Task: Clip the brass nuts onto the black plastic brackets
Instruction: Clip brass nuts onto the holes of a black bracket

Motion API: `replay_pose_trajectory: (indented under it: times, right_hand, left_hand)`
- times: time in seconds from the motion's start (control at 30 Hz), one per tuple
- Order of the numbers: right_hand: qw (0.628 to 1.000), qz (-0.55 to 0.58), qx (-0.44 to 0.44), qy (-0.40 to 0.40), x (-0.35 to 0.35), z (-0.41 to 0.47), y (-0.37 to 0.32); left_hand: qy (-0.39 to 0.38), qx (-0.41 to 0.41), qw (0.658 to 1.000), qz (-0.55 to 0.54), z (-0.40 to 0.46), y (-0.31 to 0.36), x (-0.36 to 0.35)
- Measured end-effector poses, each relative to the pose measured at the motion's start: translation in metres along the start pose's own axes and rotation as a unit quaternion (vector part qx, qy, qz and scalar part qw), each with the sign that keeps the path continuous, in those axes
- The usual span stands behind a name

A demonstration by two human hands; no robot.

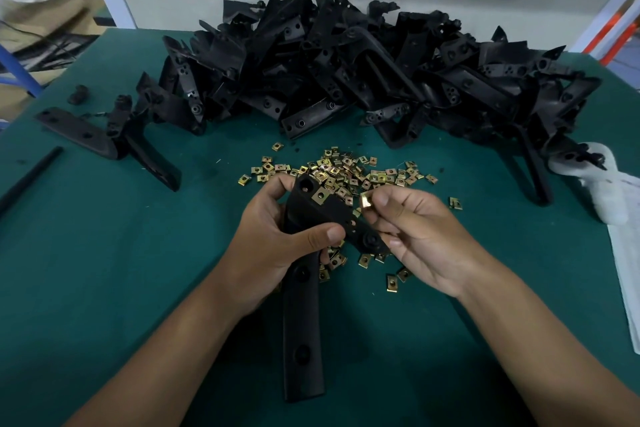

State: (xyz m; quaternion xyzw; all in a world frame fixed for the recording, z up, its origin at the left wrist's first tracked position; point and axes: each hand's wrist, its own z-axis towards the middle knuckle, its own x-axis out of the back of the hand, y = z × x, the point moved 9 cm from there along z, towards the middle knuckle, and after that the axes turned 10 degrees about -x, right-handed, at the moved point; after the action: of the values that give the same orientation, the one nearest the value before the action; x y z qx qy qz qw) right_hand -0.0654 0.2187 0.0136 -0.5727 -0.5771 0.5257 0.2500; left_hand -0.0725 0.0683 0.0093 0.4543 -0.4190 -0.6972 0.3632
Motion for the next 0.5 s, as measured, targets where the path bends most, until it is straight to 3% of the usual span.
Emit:
replay_pose_trajectory:
  times: [0.5]
  right_hand:
    - [0.999, -0.045, 0.026, -0.008, -0.0073, -0.0052, -0.0071]
  left_hand:
    - [-0.015, -0.006, 1.0, -0.003, 0.0001, -0.0008, -0.0002]
